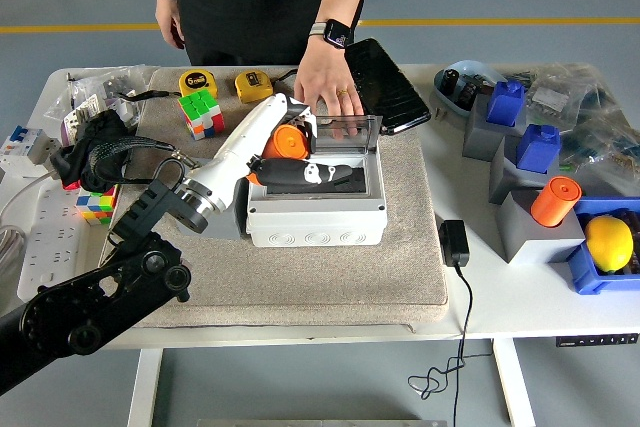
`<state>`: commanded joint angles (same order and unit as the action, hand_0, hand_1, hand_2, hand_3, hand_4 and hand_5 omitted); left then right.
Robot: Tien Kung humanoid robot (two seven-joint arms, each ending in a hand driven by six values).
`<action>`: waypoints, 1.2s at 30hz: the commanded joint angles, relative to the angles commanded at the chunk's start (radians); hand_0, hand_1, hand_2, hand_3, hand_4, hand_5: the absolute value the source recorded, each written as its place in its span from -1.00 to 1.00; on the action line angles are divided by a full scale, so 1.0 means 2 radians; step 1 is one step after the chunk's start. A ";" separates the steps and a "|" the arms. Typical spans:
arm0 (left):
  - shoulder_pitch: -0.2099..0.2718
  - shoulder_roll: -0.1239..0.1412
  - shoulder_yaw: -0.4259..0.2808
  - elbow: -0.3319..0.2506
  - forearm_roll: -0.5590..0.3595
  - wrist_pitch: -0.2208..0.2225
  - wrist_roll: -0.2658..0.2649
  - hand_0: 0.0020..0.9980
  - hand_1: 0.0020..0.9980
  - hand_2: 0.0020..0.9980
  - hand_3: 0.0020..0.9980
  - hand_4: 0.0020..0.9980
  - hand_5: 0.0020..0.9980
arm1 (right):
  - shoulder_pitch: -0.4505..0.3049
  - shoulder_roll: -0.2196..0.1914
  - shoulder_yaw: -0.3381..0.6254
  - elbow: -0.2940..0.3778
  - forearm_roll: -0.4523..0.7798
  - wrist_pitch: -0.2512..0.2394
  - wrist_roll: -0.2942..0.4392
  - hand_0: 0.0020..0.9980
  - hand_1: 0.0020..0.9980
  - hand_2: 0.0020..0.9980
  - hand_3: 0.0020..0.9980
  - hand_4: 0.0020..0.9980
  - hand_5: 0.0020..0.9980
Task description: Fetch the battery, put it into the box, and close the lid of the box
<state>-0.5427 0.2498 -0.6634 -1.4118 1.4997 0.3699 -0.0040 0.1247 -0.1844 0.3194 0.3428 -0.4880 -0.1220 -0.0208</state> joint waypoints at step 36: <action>-0.129 -0.105 0.146 0.187 0.156 0.009 0.103 -0.87 -0.92 -0.71 -0.60 1.00 -0.05 | -0.003 -0.001 0.010 0.010 -0.018 -0.002 -0.001 0.45 0.36 0.36 0.29 1.00 0.17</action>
<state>-0.8016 0.0407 -0.3713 -1.0387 1.8108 0.3877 0.2023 0.1177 -0.1860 0.3397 0.3637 -0.5248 -0.1252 -0.0218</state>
